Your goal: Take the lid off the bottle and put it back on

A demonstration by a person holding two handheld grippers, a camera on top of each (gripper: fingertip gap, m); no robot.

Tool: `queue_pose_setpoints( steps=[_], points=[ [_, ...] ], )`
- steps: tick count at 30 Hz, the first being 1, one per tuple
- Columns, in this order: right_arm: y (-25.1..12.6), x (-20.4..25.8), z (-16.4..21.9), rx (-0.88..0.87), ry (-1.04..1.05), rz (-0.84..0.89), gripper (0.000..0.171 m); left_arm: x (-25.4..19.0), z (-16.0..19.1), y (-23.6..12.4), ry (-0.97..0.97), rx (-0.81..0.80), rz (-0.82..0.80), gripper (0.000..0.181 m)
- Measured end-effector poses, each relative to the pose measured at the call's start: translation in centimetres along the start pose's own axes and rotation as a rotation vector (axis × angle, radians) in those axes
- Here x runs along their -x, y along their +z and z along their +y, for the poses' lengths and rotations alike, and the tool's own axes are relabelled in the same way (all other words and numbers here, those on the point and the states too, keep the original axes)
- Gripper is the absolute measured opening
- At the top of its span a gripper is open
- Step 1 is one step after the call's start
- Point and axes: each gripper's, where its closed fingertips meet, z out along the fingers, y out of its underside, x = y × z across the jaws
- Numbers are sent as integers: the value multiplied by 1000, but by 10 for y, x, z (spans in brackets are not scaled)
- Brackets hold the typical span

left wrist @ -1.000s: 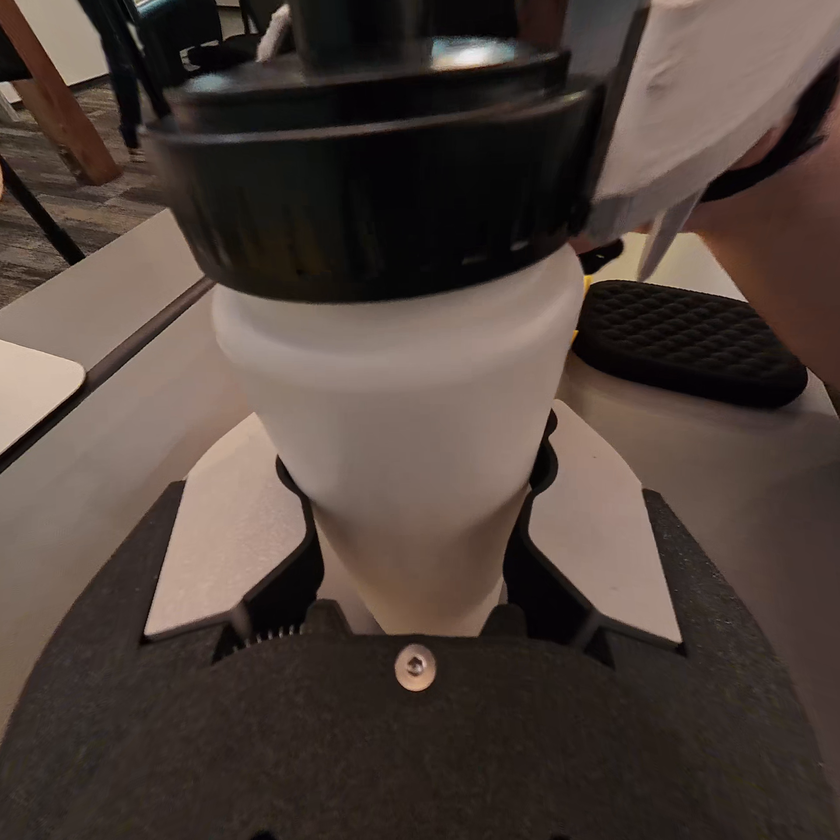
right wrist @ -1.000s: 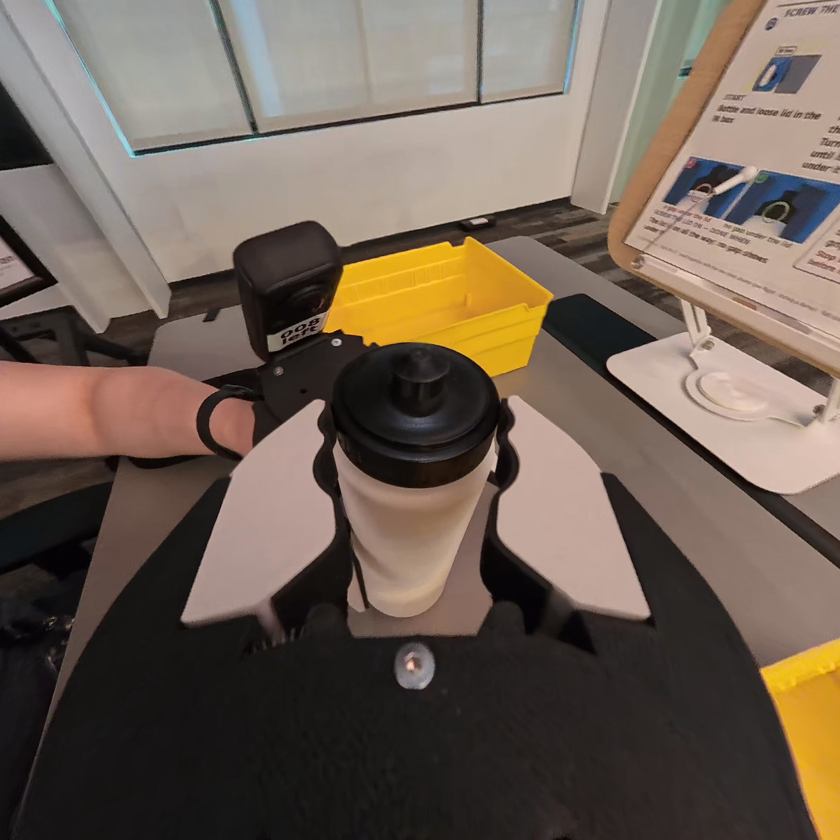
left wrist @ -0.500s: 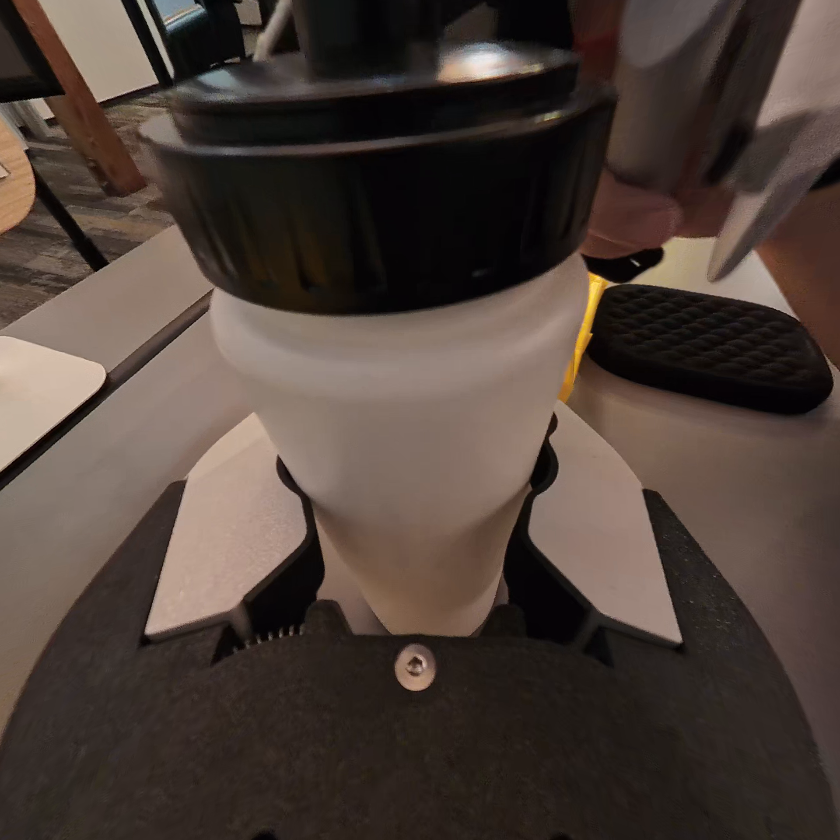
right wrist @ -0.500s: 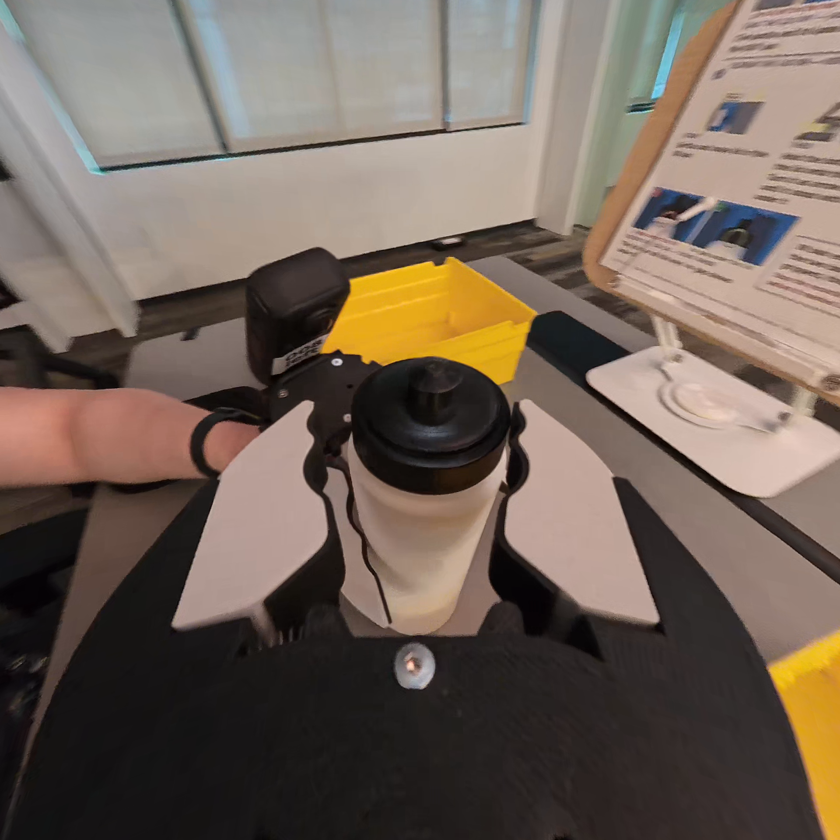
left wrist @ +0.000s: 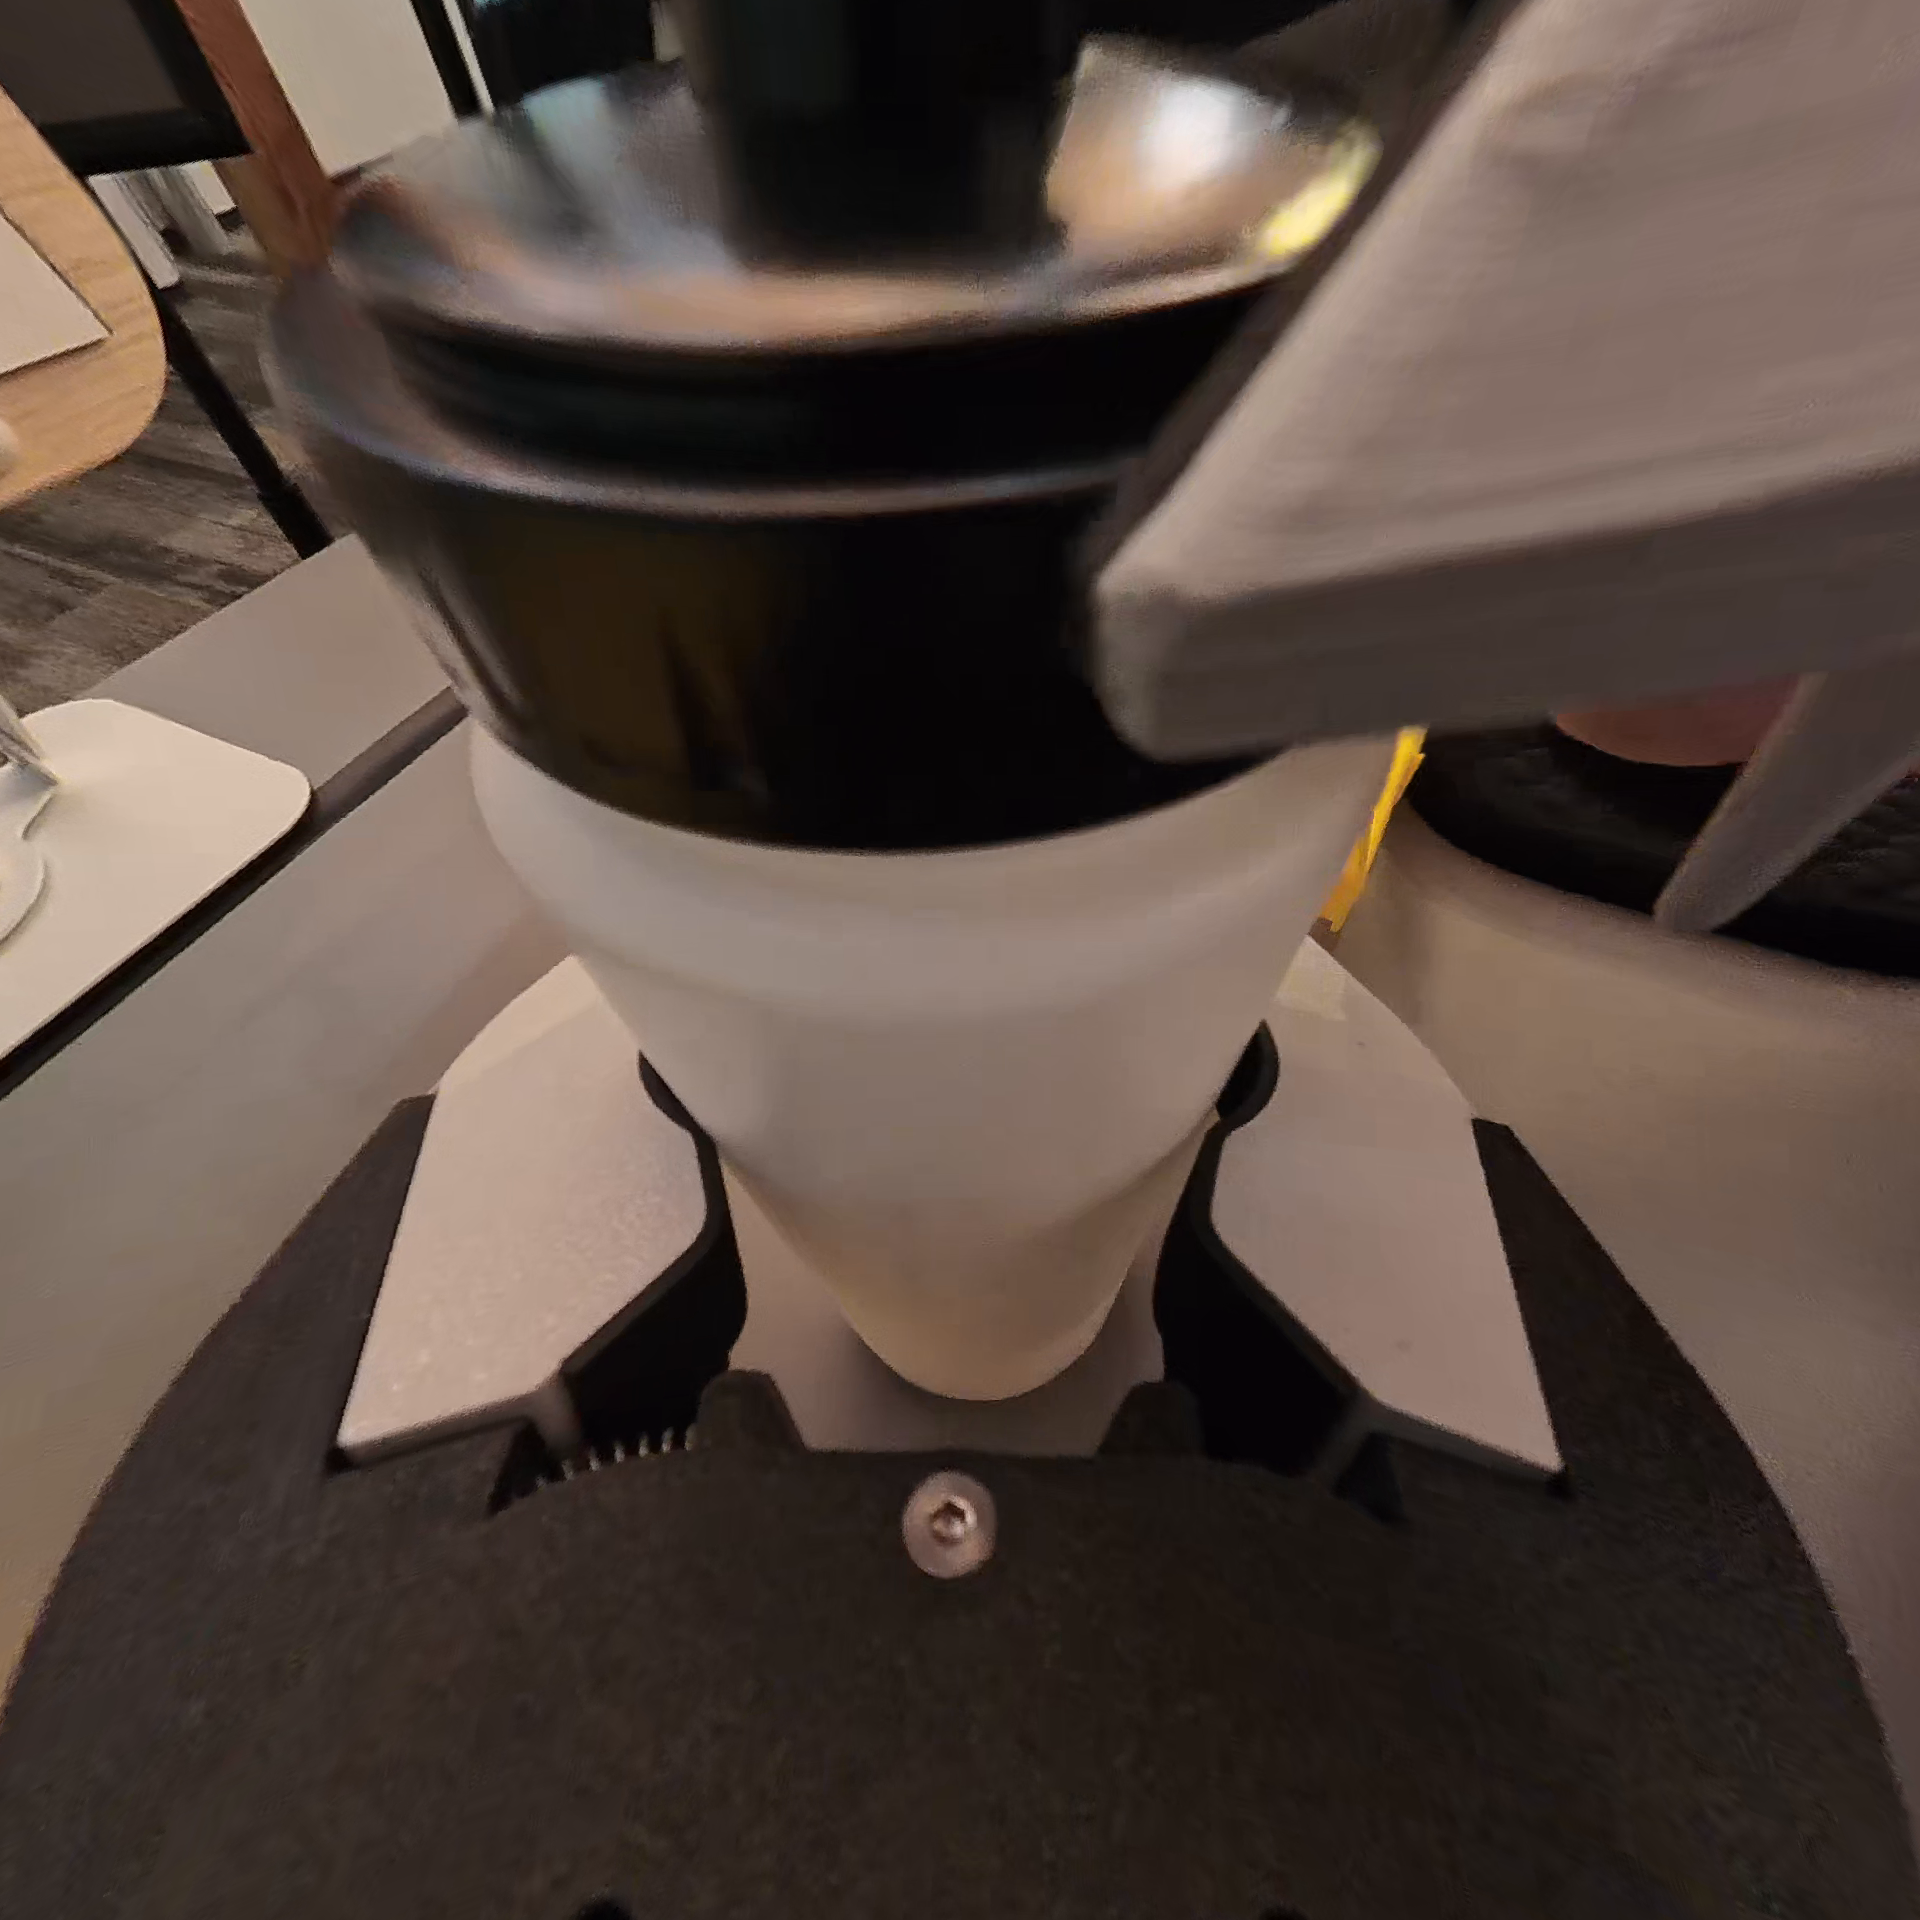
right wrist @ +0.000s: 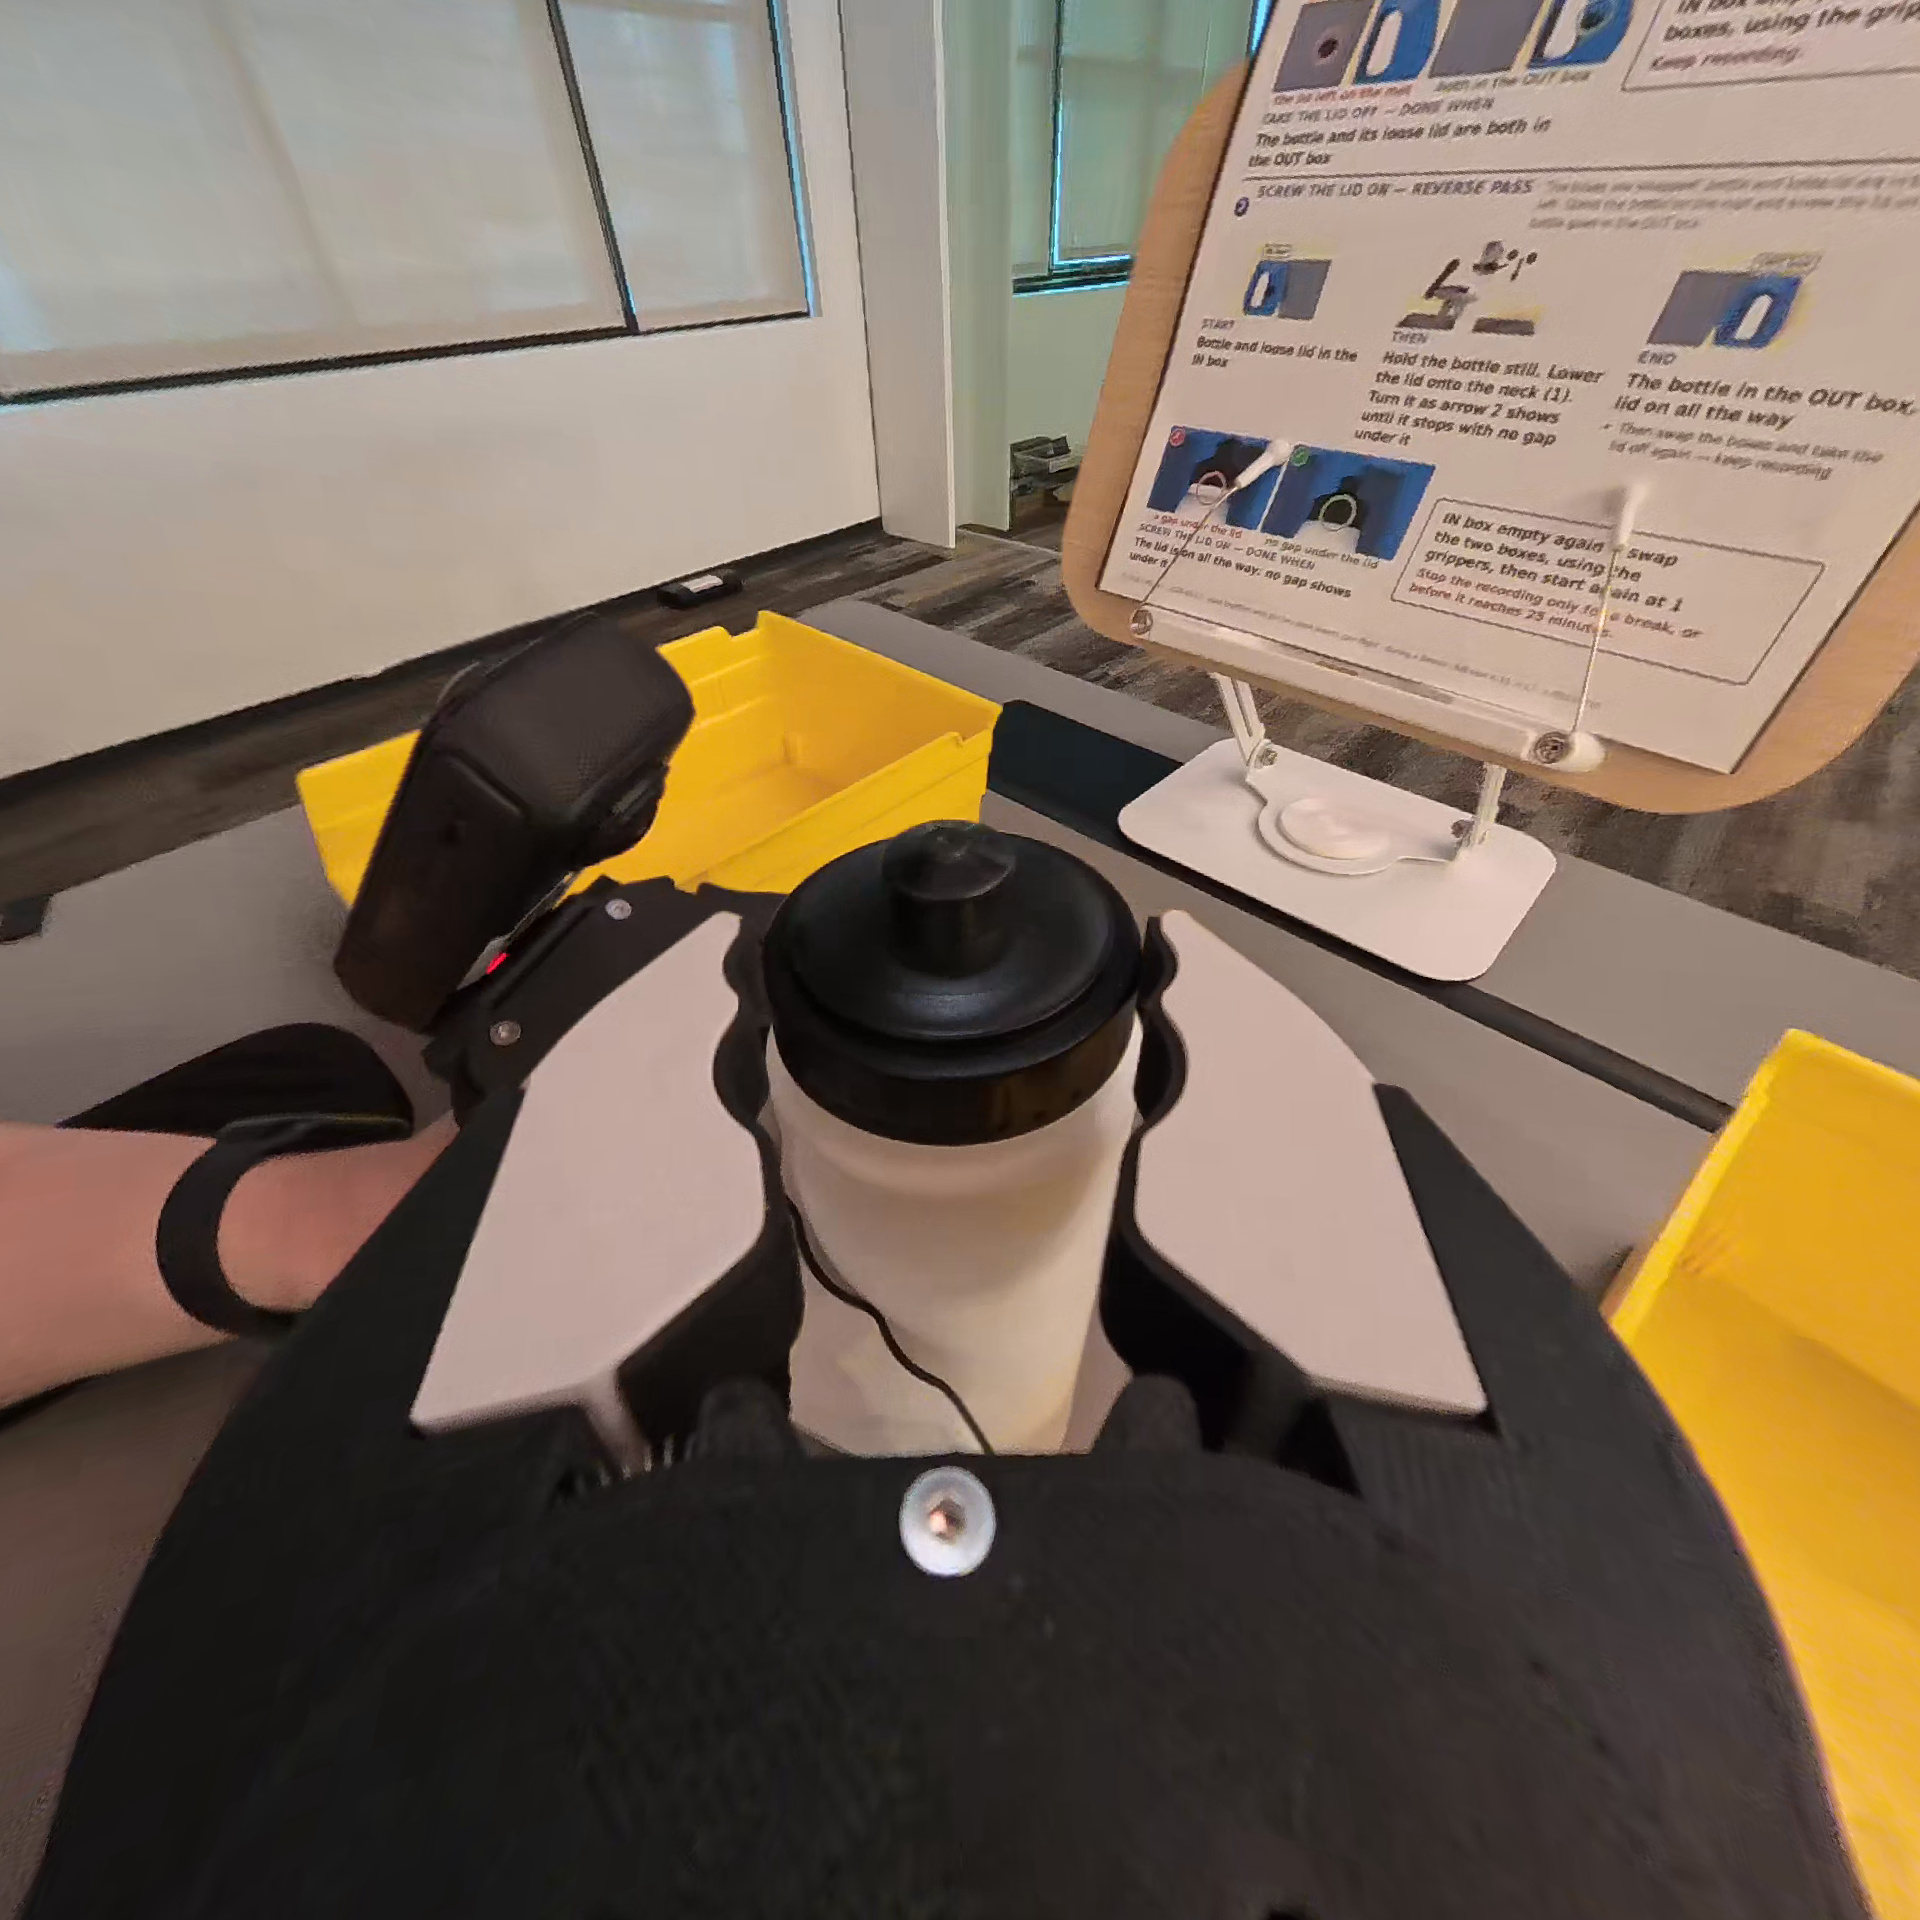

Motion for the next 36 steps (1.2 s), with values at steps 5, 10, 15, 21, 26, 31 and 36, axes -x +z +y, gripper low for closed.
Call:
queue_pose_setpoints(
  steps=[5,10,15,21,26,31,36],
  points=[
    [-5,6,1,57,-85,-275,81,-10,-3,1,50,-43,107,100],
    [-5,7,9,156,-198,-390,75,-17,-4,2,62,-56,141,100],
    [5,0,7,138,-70,-161,75,-6,-3,3,4,-41,43,100],
    [4,-2,7,82,-130,11,75,-7,-3,1,14,-48,66,100],
    [-8,5,2,81,-83,-344,80,-11,-4,2,47,-57,125,100],
    [-8,6,4,139,-121,-449,71,-14,-3,2,49,-52,133,100],
    [0,0,3,77,-33,-196,71,-4,-2,2,3,-22,29,100]
  ],
)
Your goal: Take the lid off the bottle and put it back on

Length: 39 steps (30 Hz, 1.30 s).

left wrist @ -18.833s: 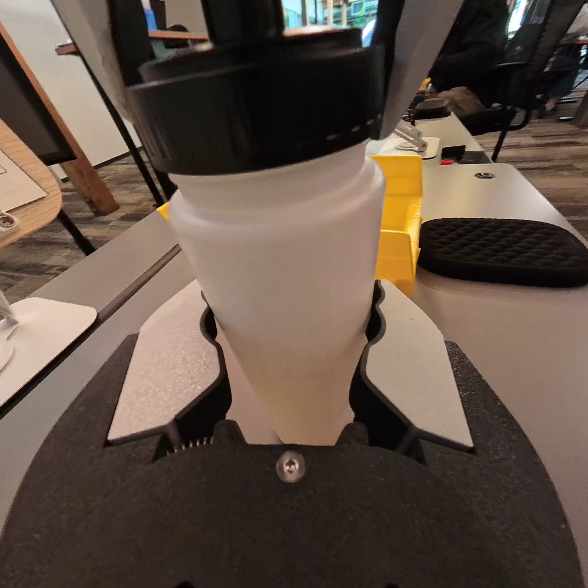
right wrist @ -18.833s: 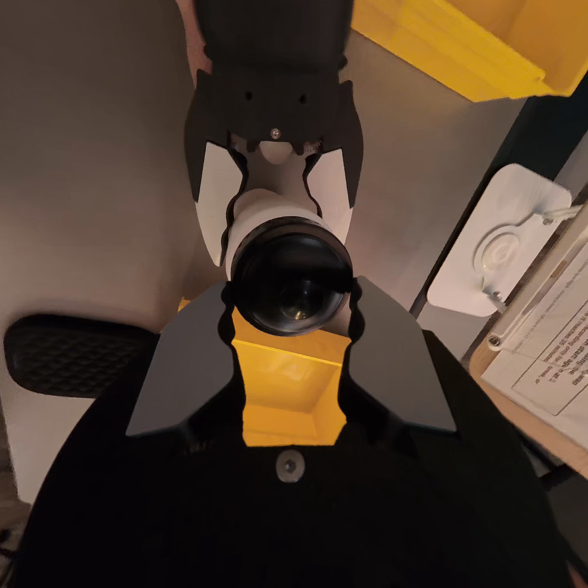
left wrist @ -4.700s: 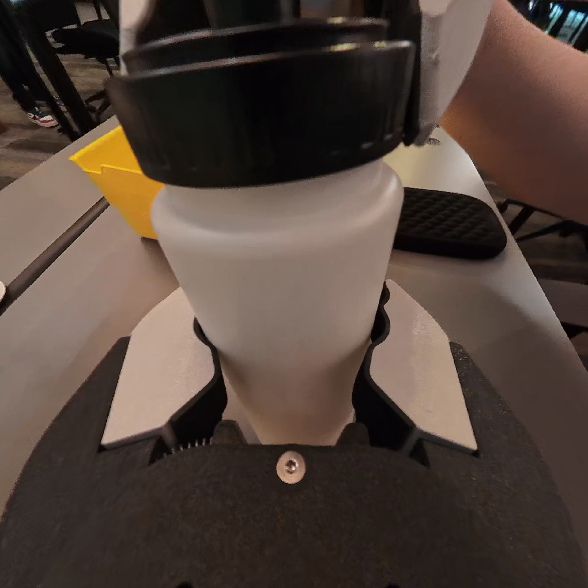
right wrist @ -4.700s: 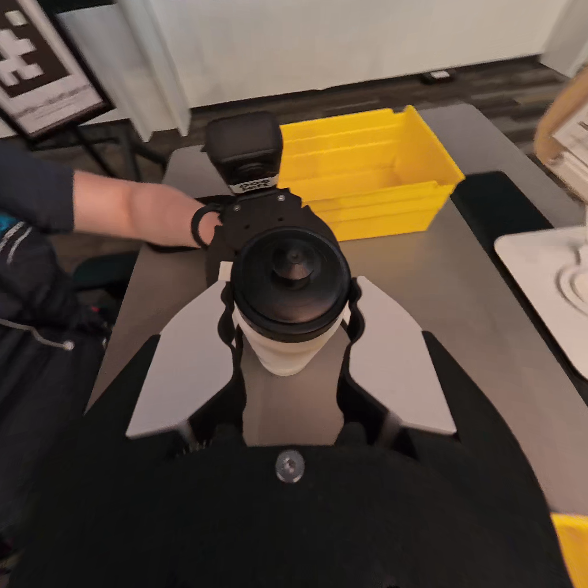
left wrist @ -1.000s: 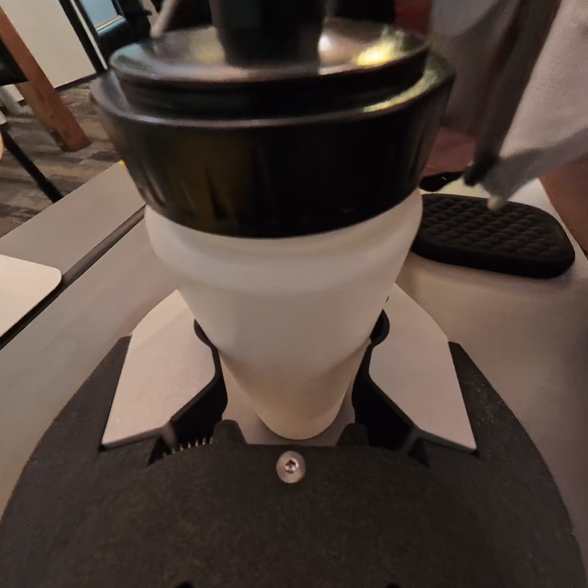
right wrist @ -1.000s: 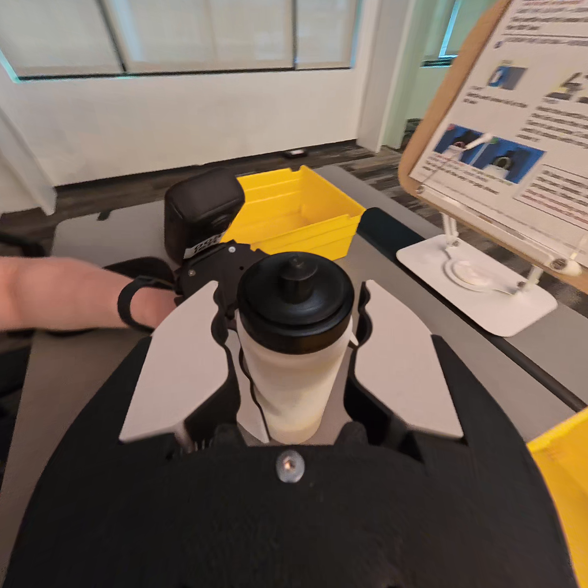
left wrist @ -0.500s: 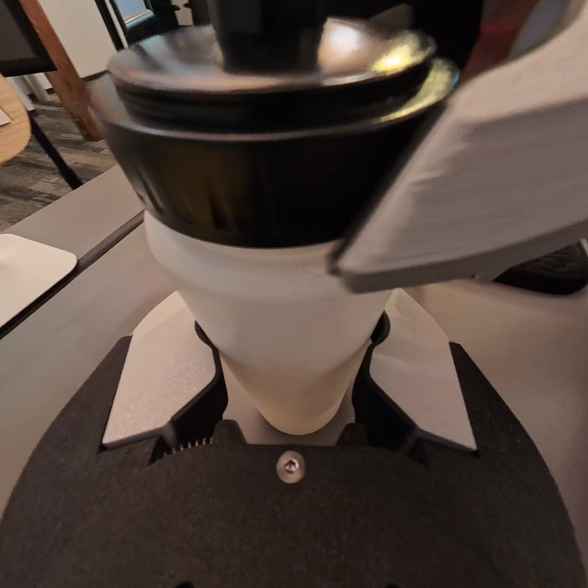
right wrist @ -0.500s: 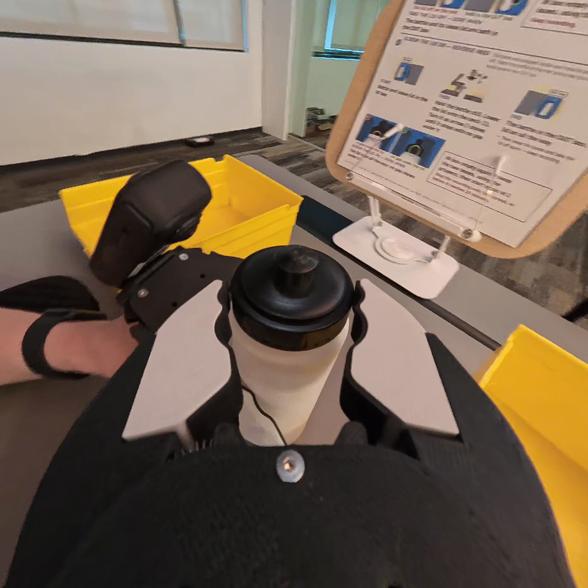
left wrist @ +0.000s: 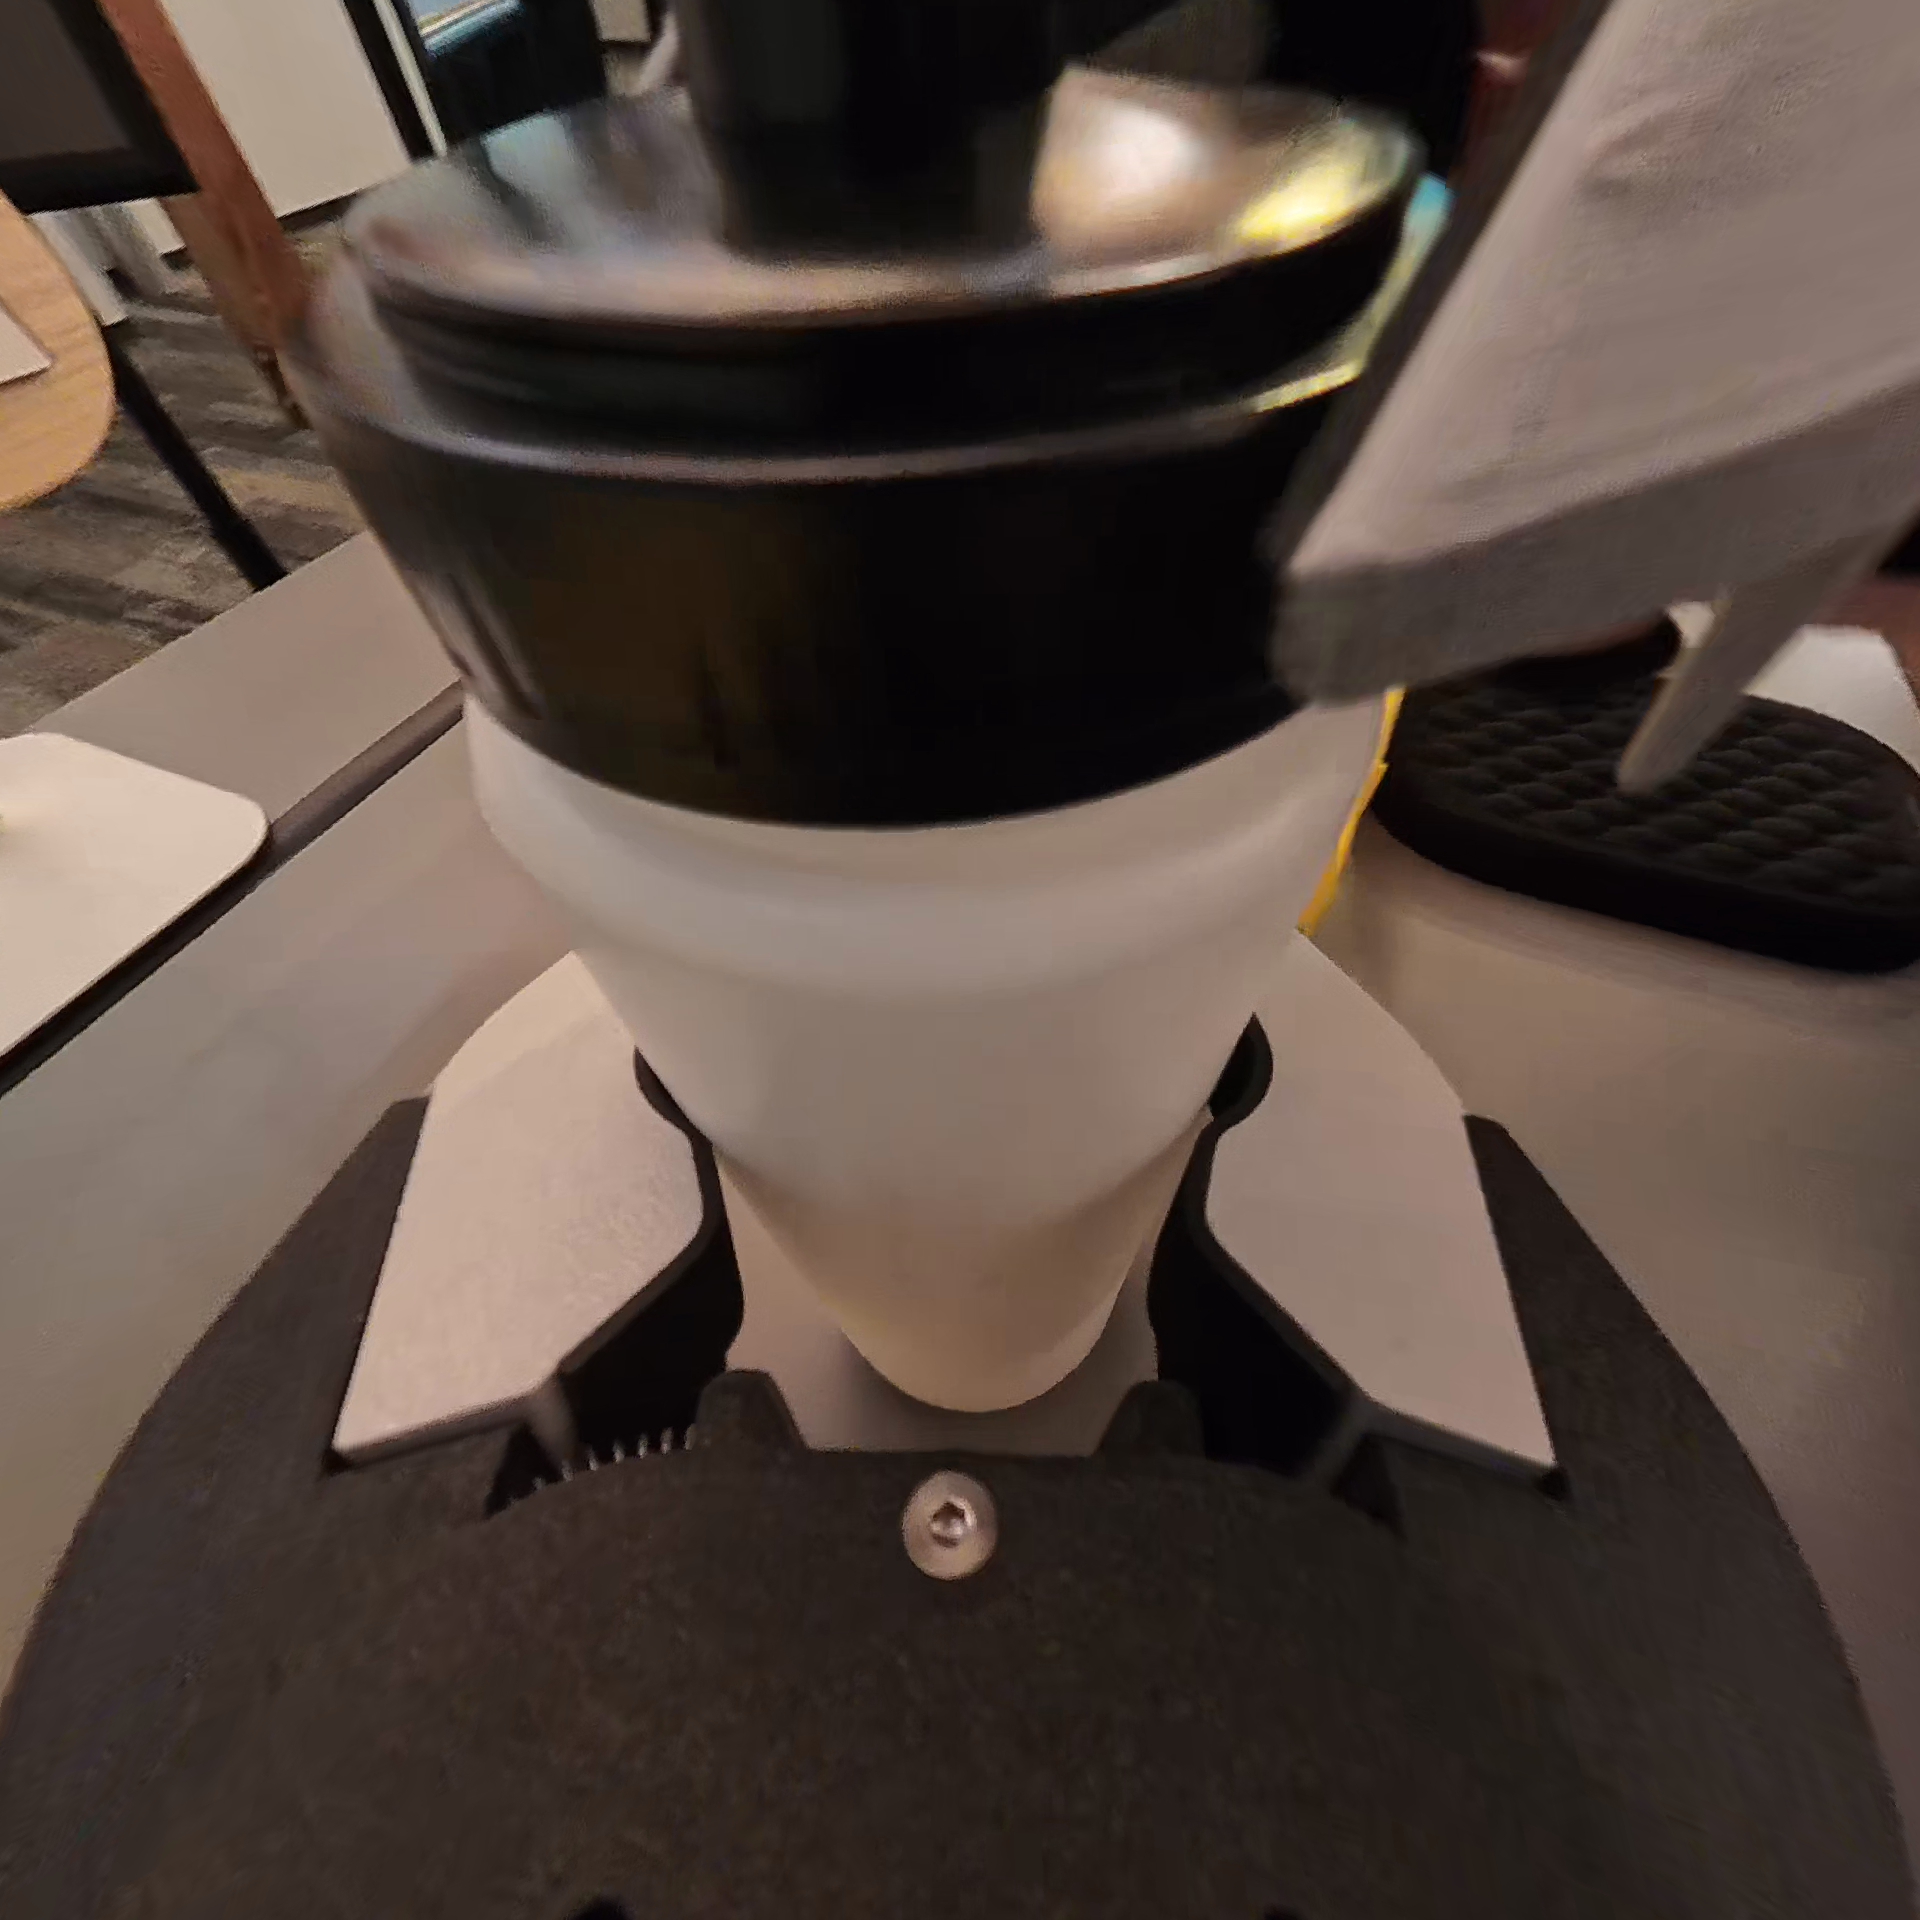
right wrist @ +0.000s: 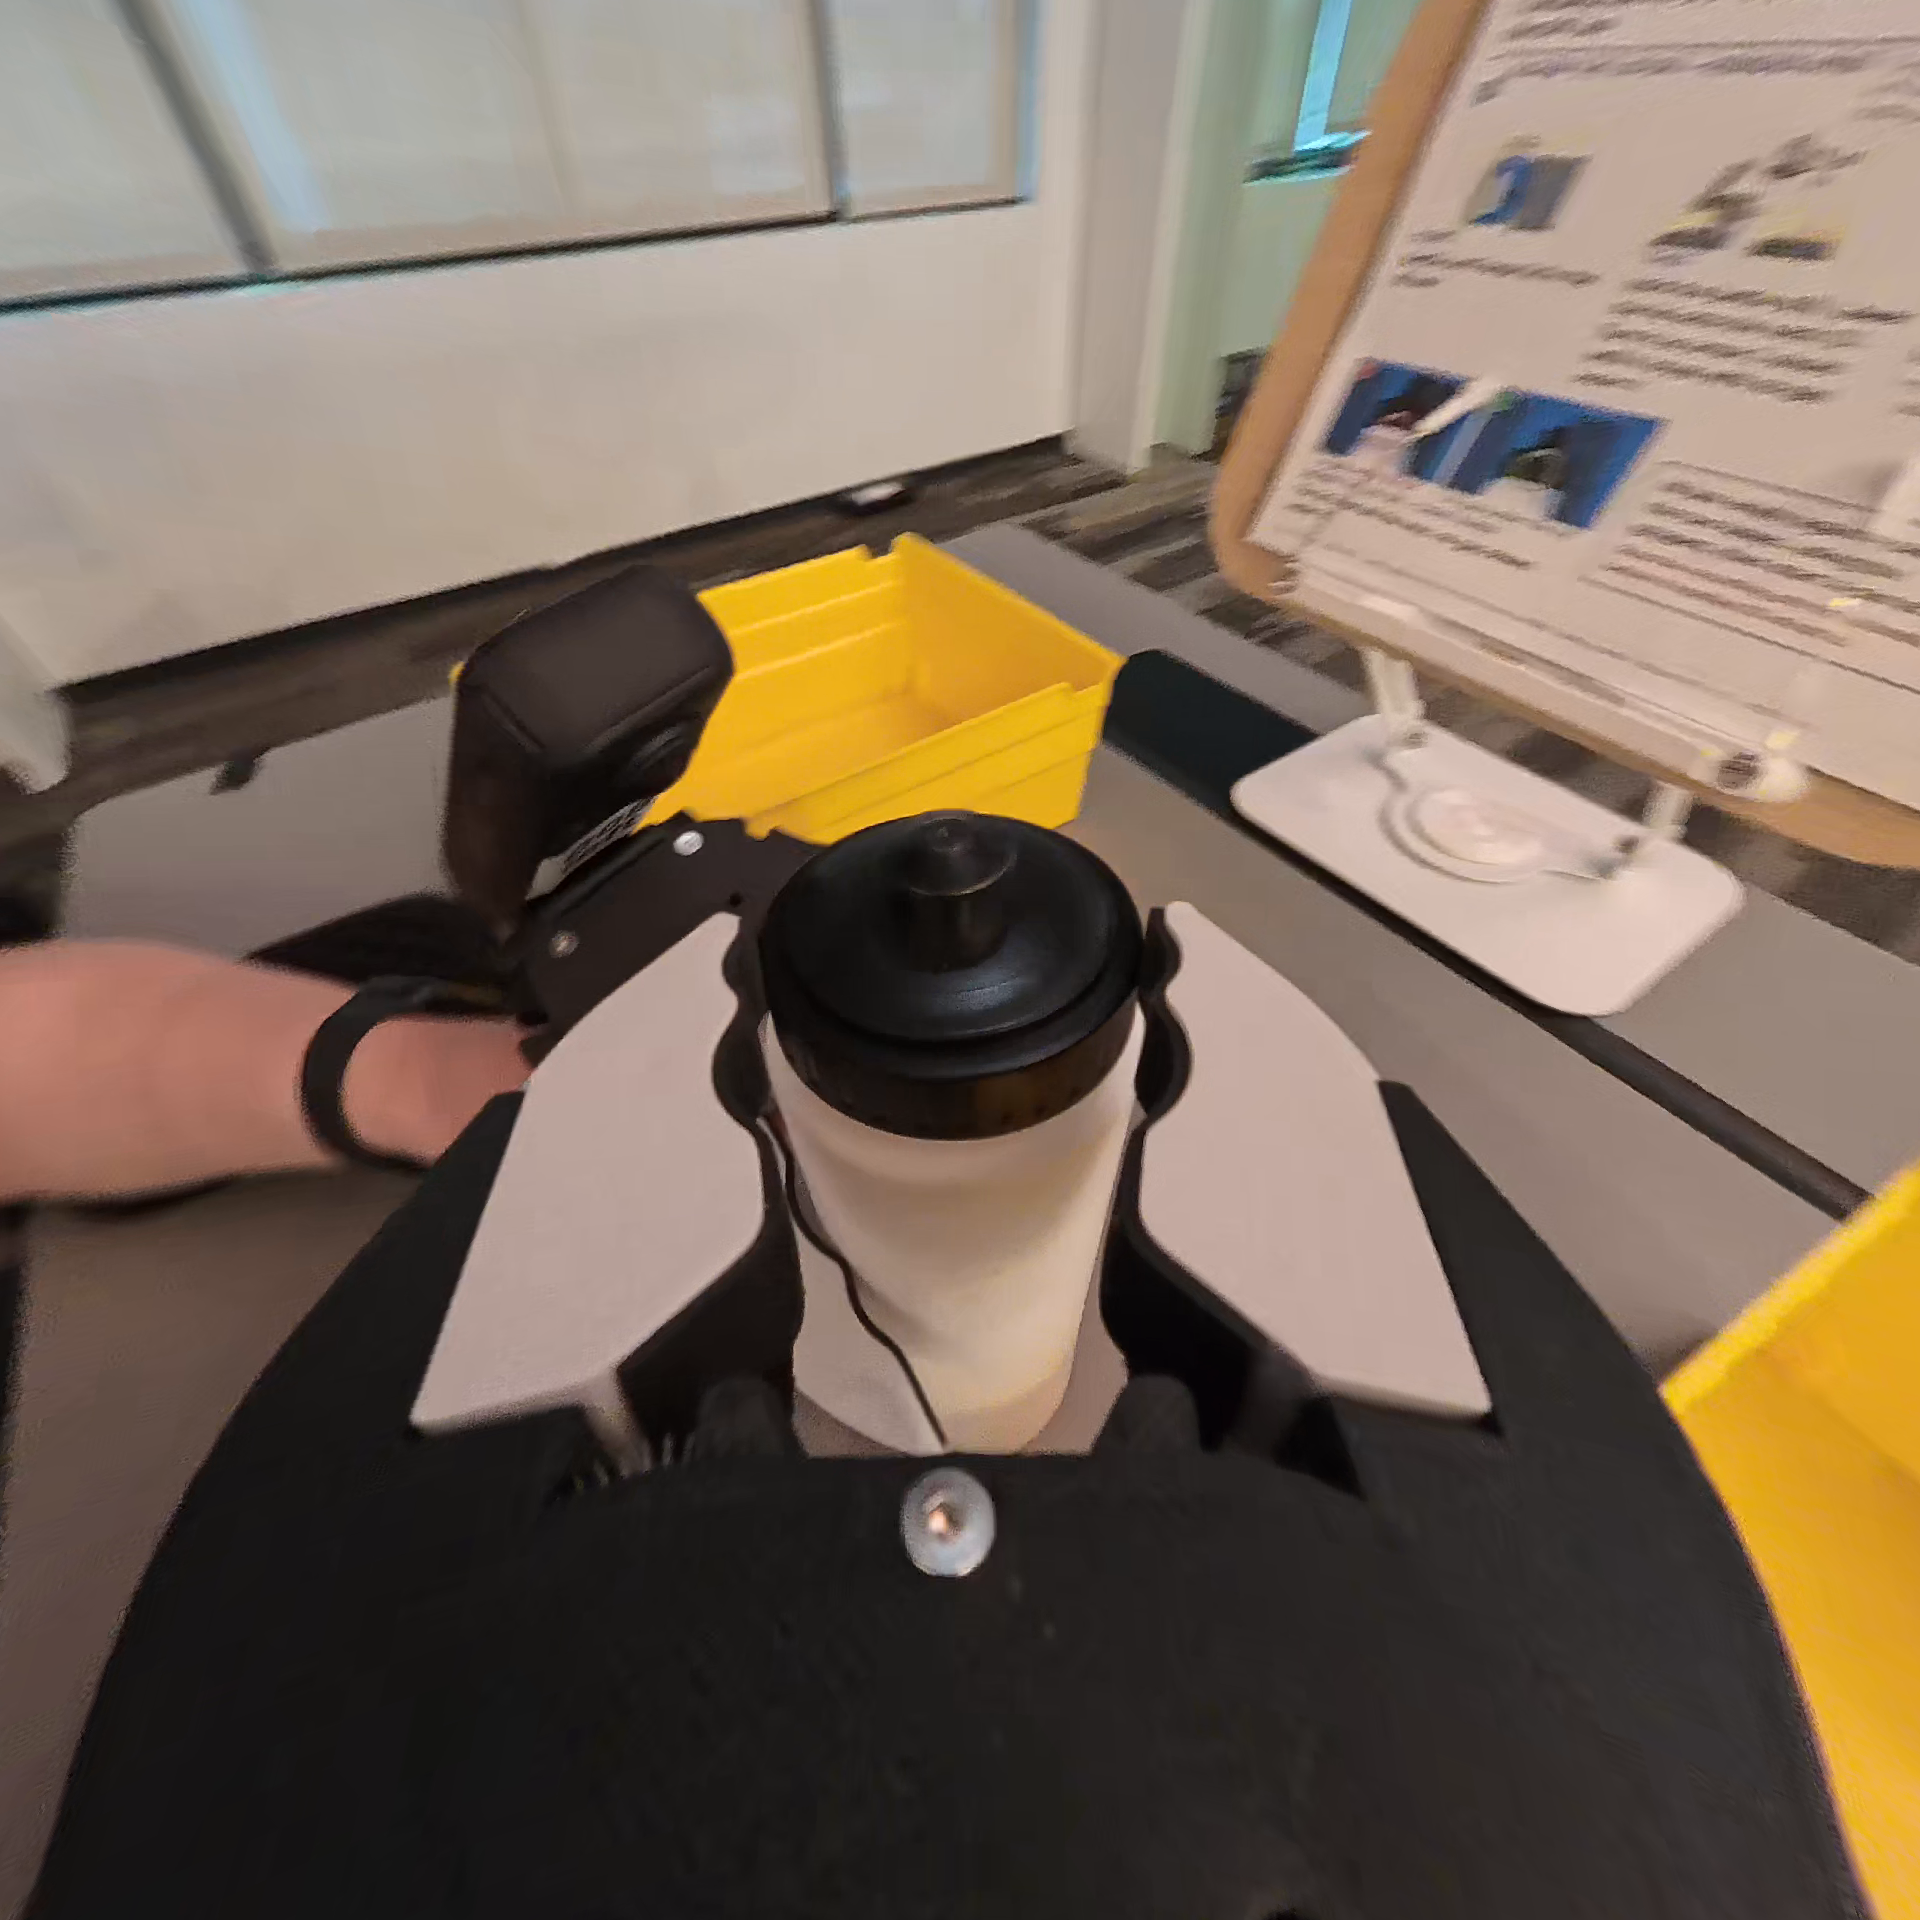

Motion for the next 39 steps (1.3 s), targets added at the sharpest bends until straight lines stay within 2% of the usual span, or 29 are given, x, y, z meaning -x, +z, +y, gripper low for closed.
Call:
queue_pose_setpoints(
  steps=[3,5,12,14,18,21,23,24,26,29,32,36,39],
  points=[
    [-3,-3,0,-72,12,187,71,-1,0,0,8,6,-15,100],
    [-5,-2,0,-70,-4,186,70,-2,0,0,17,0,-8,100],
    [-14,10,-1,6,-61,-248,78,-15,-1,2,66,-9,94,100],
    [-12,9,7,85,-100,-279,74,-17,-1,2,71,-6,97,100],
    [-6,6,6,92,-84,-176,74,-11,-1,2,32,4,52,100],
    [-1,0,5,13,30,61,74,-4,1,1,8,21,-5,100],
    [-3,-1,4,-37,22,213,74,-5,1,1,15,23,-13,100],
    [-3,-1,4,-39,2,236,74,-5,0,0,20,18,-7,100],
    [-4,0,5,-29,-43,192,73,-8,0,0,20,1,32,100],
    [-6,9,6,-8,-66,-31,84,-12,-1,1,40,-11,89,100],
    [-12,9,8,37,-117,-168,77,-17,-2,2,63,-14,120,100],
    [-9,7,9,62,-123,-153,72,-15,-1,2,44,-4,97,100],
    [-5,2,8,15,-39,-3,72,-8,-1,2,5,11,34,100]
  ],
)
